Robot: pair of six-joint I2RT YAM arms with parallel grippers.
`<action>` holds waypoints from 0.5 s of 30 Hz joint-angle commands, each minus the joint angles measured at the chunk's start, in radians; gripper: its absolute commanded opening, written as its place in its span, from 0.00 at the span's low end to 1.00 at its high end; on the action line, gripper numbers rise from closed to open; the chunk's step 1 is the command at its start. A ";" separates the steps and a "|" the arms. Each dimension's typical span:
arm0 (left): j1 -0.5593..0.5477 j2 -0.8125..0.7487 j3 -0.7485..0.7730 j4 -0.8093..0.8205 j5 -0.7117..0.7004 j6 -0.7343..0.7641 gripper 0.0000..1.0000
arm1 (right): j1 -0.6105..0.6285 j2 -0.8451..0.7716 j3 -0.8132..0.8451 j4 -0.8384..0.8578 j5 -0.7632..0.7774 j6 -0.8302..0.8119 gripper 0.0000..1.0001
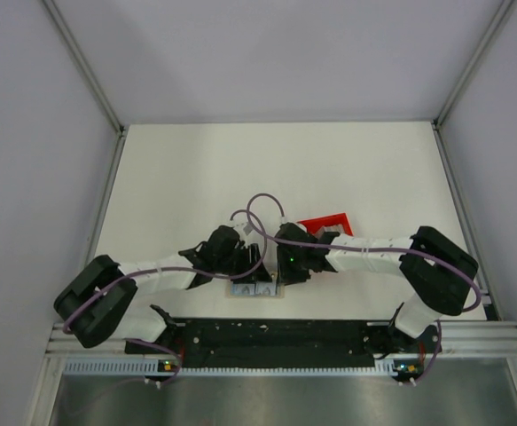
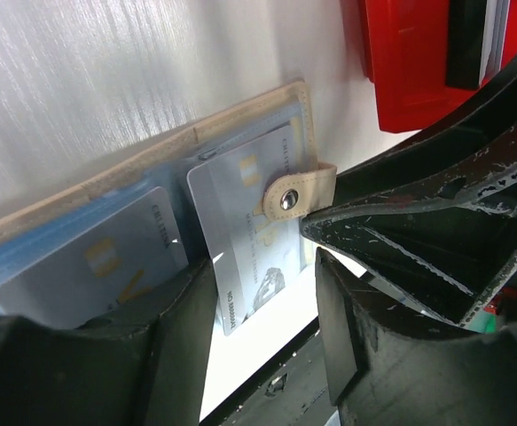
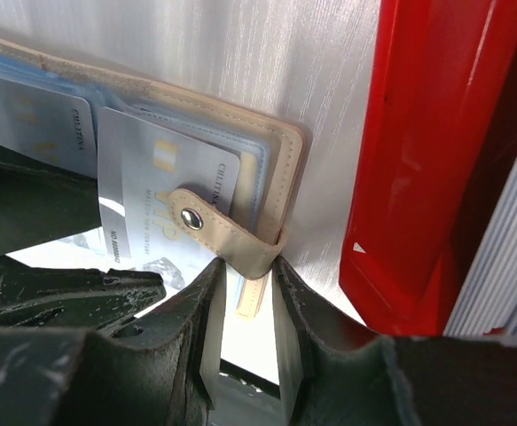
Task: Put the credit cards into the card holder
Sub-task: Insert the credit card into the card holder.
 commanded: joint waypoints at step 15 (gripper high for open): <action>-0.018 -0.062 0.059 -0.271 -0.157 0.048 0.60 | 0.007 0.044 -0.010 0.052 0.000 0.009 0.28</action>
